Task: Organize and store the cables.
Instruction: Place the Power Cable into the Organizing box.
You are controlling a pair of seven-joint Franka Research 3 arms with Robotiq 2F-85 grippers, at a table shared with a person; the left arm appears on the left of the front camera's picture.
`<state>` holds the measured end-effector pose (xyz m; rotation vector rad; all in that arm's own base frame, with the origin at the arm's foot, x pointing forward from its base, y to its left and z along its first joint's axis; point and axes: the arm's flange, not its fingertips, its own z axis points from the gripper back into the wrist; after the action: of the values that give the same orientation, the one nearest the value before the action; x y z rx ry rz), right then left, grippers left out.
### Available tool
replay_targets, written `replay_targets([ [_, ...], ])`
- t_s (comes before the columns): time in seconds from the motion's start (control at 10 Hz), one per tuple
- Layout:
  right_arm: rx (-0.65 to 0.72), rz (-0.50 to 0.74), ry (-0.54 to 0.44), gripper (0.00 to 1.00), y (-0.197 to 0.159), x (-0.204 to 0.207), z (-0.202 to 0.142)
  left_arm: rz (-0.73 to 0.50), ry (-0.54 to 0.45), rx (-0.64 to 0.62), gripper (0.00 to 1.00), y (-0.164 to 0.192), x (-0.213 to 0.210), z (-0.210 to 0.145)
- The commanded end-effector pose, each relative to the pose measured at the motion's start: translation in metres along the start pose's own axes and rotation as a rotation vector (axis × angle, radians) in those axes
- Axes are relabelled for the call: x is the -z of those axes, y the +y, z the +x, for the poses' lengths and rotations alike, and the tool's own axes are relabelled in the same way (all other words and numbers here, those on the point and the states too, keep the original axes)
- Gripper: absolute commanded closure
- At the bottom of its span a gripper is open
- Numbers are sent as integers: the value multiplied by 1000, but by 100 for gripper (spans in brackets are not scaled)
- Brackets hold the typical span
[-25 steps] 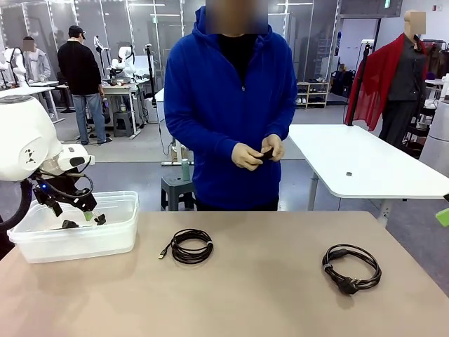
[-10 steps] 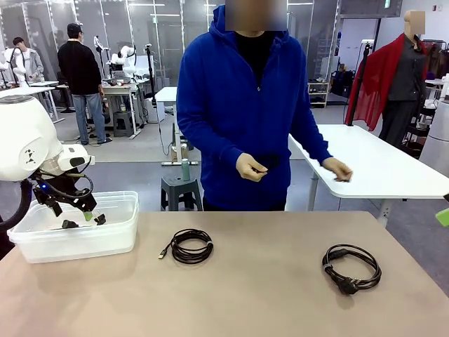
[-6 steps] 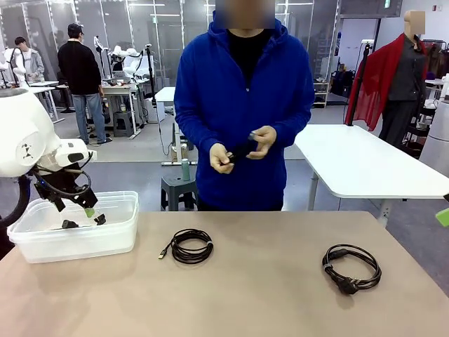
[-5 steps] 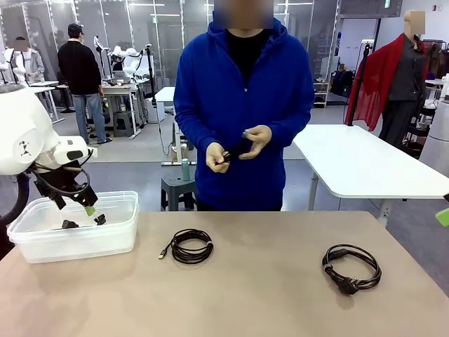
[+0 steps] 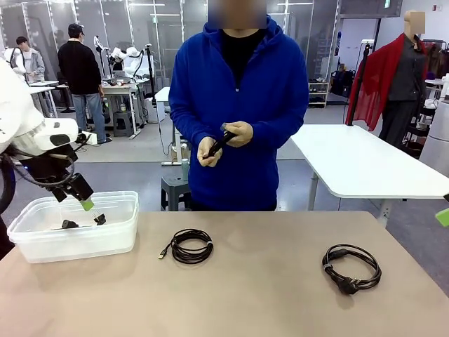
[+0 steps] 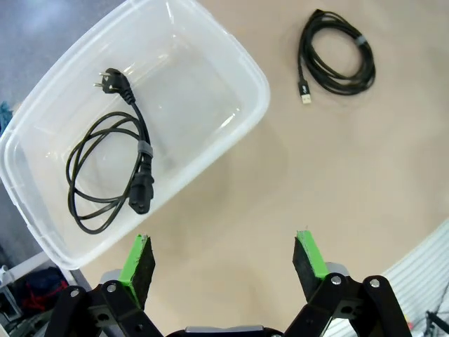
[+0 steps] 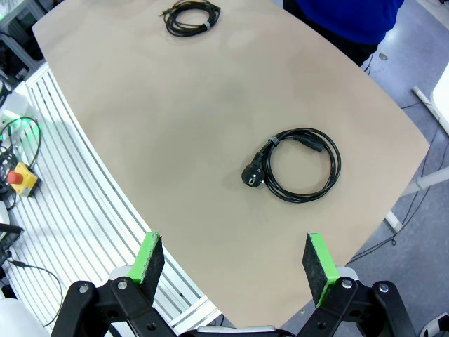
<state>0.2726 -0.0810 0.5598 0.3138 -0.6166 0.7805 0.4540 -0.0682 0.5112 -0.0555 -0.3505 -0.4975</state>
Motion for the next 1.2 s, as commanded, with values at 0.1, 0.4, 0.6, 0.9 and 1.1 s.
replay_targets([
  [0.1,-3,4,0,0,1,1,1,-37,-51,68,0,-8,-24,-30],
  [0.4,-3,4,0,0,1,1,1,-124,-47,148,0,-7,-43,-52],
  [0.6,-3,4,0,0,1,1,1,-164,-55,172,0,-4,-49,-62],
  [0.9,-3,4,0,0,1,1,1,-225,-44,211,0,2,-61,-77],
  [1.1,-3,4,0,0,1,1,1,-221,-61,222,0,3,-63,-80],
])
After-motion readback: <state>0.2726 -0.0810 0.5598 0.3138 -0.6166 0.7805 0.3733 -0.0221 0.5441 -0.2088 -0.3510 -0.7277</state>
